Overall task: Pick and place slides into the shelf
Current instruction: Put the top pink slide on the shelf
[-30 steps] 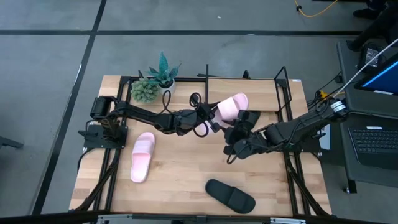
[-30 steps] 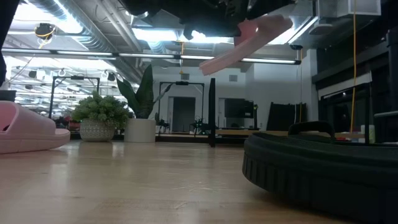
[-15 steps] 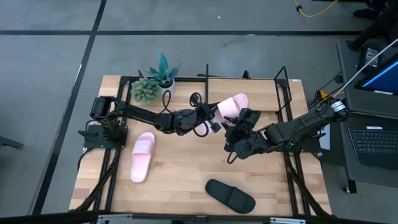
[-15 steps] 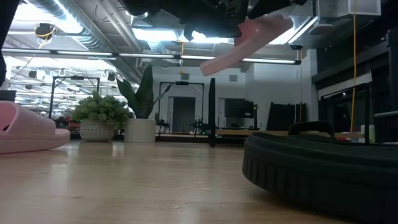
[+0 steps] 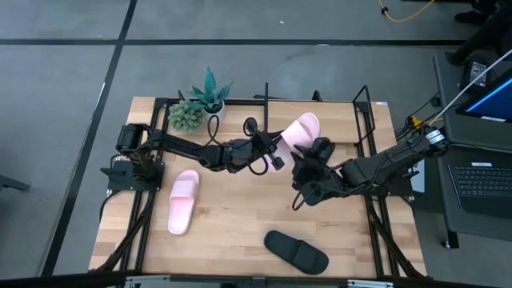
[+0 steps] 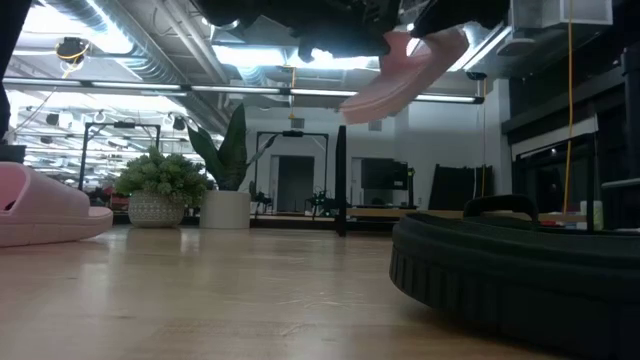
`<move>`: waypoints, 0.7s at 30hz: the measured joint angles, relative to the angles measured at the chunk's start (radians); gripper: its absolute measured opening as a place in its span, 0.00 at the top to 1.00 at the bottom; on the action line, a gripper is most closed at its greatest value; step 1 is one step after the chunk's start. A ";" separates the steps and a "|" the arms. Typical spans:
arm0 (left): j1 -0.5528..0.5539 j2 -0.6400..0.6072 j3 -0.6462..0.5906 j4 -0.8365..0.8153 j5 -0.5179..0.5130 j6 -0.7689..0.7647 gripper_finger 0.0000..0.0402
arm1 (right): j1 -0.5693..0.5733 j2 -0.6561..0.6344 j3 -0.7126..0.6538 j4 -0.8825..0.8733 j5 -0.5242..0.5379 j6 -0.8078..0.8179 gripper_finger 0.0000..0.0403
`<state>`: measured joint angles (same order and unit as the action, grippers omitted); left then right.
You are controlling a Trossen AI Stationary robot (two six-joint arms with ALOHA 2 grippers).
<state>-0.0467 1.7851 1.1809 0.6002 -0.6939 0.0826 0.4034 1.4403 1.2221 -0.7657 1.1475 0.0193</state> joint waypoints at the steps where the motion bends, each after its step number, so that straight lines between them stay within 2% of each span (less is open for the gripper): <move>1: 0.000 0.000 0.000 0.001 0.005 0.000 1.00 | 0.000 0.000 0.000 -0.010 0.017 -0.001 0.69; 10: 0.017 0.000 -0.002 0.076 0.043 0.002 1.00 | 0.004 0.000 0.000 -0.009 0.019 0.133 0.69; 13: 0.028 0.000 -0.002 0.098 0.085 0.001 1.00 | 0.016 0.009 0.000 -0.008 0.022 0.179 0.69; 16: 0.038 0.001 -0.002 0.110 0.121 -0.005 1.00 | 0.028 0.026 0.000 0.008 0.026 0.185 0.69; 21: 0.047 0.001 -0.002 0.118 0.120 -0.001 1.00 | 0.049 0.047 -0.001 0.088 0.027 0.137 0.69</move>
<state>0.0002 1.7863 1.1790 0.7185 -0.5739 0.0814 0.4526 1.4872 1.2213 -0.6778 1.1748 0.1564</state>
